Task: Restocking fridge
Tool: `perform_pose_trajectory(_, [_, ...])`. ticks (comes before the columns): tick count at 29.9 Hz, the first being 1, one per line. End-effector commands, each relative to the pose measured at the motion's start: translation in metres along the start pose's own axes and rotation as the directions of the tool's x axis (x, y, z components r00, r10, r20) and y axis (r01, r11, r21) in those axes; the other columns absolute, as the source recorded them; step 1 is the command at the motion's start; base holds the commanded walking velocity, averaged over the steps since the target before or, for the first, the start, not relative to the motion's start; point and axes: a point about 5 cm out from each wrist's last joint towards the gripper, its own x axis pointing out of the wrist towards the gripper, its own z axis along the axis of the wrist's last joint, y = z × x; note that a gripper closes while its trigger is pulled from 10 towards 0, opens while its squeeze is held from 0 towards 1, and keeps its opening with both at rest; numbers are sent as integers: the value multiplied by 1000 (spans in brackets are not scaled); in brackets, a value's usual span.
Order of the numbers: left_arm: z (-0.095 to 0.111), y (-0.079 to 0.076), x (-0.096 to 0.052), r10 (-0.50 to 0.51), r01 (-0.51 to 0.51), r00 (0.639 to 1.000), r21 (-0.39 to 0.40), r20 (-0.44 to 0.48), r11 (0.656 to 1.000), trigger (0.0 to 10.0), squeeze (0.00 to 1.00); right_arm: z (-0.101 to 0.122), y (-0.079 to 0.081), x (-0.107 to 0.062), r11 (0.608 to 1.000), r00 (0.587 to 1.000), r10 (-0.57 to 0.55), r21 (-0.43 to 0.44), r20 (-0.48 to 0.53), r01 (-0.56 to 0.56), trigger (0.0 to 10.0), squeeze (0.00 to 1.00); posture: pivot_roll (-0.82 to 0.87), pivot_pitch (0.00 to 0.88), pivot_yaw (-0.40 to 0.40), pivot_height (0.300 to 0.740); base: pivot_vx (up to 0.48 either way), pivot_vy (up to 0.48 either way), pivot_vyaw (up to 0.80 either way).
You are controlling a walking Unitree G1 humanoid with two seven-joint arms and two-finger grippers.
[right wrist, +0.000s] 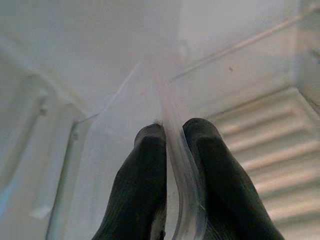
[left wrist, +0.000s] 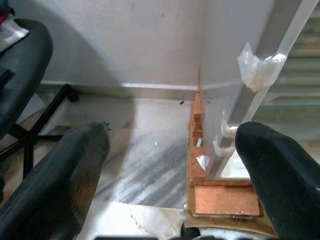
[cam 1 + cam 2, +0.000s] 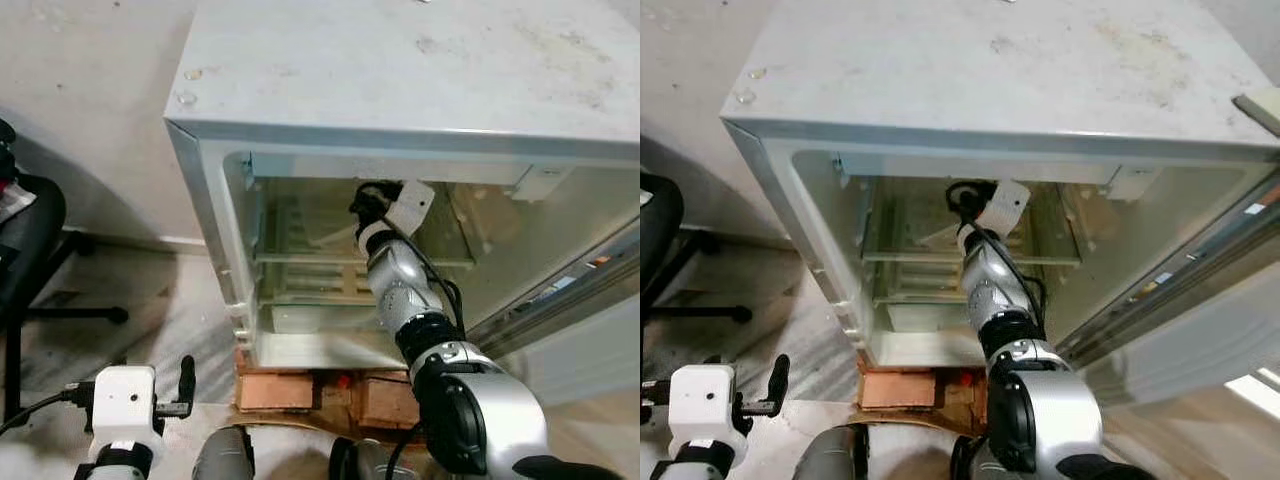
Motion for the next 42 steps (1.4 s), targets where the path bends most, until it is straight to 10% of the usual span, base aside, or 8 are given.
perform_pose_trajectory(1, [-1,0,-5,13,-13,1000,0,-18,1000,10000,0,-45,15,-13,994,982,-56,80,-178,72,10000,67,311,260,-102,740,0,0,0])
perform_pose_trajectory(2, [-1,-1,-5,13,-13,1000,0,-19,1000,10000,0,-46,16,-13,992,981,-60,95,-186,79,10000,67,310,258,-104,740,0,0,0])
perform_pose_trajectory(3, [-1,-3,-4,13,-13,1000,-3,-19,1000,10000,0,-50,18,-15,990,979,-58,111,-196,81,10000,1000,307,256,-107,740,0,0,0])
perform_pose_trajectory(28, [-3,-7,9,12,-12,1000,-6,-26,1000,10000,0,-53,64,-18,885,946,248,445,-207,-135,10000,1000,284,219,-116,740,0,0,0])
perform_pose_trajectory(42, [-1,-9,19,19,-19,1000,-6,-8,1000,10000,0,-19,23,-3,961,982,172,229,-74,-152,10000,1000,267,196,-120,740,0,0,0])
